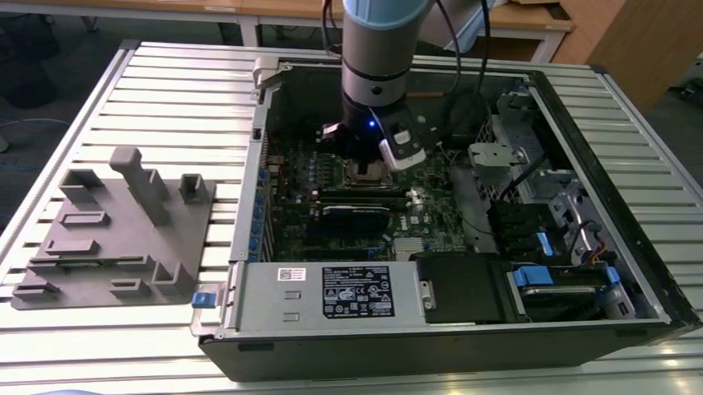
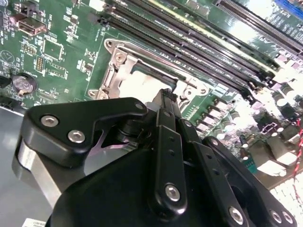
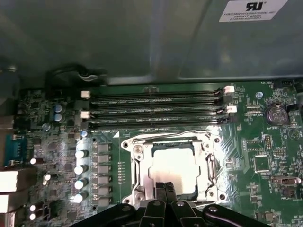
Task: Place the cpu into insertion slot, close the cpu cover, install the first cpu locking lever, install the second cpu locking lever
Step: 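Install the second cpu locking lever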
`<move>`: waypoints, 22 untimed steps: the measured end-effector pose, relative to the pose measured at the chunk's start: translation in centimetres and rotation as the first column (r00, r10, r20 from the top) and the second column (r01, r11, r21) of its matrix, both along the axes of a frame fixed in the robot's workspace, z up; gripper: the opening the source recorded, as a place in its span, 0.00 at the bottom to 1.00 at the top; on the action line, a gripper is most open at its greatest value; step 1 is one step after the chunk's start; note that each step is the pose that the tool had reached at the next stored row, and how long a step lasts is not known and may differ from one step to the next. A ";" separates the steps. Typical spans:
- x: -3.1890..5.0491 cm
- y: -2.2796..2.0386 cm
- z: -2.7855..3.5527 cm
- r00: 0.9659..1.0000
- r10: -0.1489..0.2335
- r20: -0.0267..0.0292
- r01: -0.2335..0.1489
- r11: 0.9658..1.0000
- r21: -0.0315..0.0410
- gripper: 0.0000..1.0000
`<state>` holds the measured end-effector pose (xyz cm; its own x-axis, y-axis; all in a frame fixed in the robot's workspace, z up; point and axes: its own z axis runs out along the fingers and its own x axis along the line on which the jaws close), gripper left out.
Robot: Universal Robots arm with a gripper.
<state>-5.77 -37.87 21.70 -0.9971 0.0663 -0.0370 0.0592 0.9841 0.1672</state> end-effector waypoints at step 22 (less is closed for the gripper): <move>0.92 1.31 1.44 1.000 0.000 -0.001 0.000 1.000 -0.029 0.11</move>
<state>-4.85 -36.56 23.14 -0.9972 0.0652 -0.0380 0.0593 0.9886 0.1385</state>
